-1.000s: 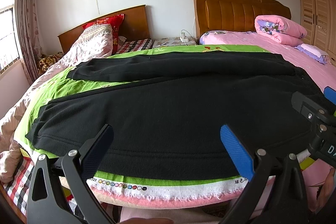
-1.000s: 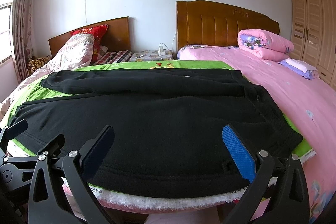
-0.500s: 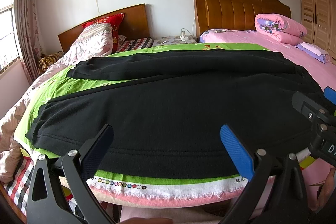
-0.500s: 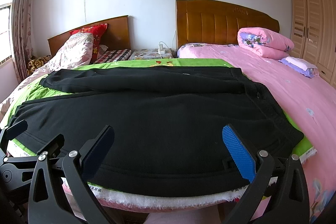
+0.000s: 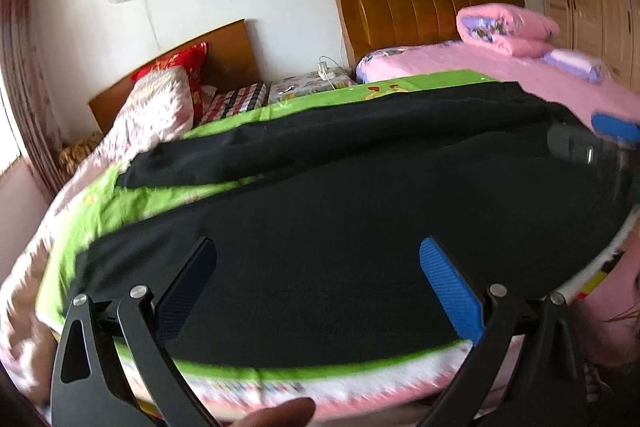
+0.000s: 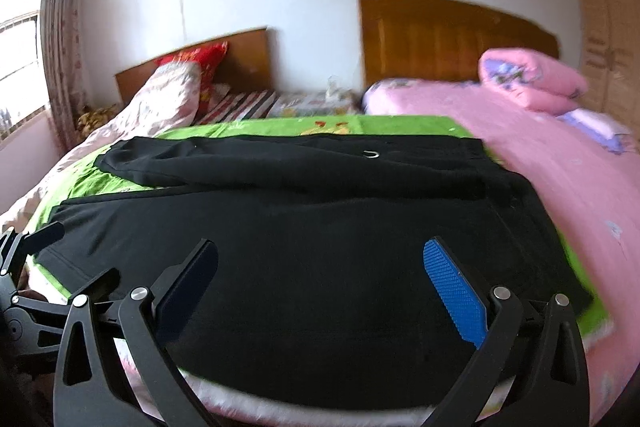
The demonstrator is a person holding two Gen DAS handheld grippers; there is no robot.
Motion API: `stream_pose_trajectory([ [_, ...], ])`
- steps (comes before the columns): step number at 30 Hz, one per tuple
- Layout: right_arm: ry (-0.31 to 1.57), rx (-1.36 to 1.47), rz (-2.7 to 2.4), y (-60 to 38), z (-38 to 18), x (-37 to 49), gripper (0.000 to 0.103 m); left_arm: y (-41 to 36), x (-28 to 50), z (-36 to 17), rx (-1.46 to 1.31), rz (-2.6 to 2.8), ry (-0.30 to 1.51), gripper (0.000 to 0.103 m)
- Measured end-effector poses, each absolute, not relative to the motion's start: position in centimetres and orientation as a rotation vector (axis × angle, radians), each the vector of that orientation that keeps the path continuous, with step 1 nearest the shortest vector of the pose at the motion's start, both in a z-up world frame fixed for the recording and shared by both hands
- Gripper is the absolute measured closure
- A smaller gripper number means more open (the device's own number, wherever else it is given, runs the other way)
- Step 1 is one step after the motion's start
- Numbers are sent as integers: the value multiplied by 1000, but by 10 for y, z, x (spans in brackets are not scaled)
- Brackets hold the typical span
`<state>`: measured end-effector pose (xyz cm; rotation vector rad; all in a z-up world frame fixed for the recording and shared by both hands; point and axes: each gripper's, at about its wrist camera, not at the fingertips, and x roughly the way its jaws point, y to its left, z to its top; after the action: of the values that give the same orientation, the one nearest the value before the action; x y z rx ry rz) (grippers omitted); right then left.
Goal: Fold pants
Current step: 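Move both tools to the waistband of the black sweatpants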
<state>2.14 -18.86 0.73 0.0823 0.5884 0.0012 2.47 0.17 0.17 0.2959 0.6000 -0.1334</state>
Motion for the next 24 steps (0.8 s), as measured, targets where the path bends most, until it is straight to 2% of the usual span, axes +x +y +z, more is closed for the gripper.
stream_pose_trajectory([
  [3,601,19,-30,-213,26,73,4,9,61,19,292,-122,642,1],
  [7,680,-75,-9,-237,28,169,4,20,142,22,152,-318,909,1],
  [9,724,-115,31,-243,16,212,4,24,175,20,63,-391,986,1],
  [15,911,-86,128,-256,-31,322,4,30,291,19,-88,-303,1033,1],
  [19,979,-138,193,-228,-44,352,4,39,365,-4,-283,-193,1186,2],
  [24,1073,-306,282,-187,-62,370,4,24,406,-19,-273,-144,1207,2],
])
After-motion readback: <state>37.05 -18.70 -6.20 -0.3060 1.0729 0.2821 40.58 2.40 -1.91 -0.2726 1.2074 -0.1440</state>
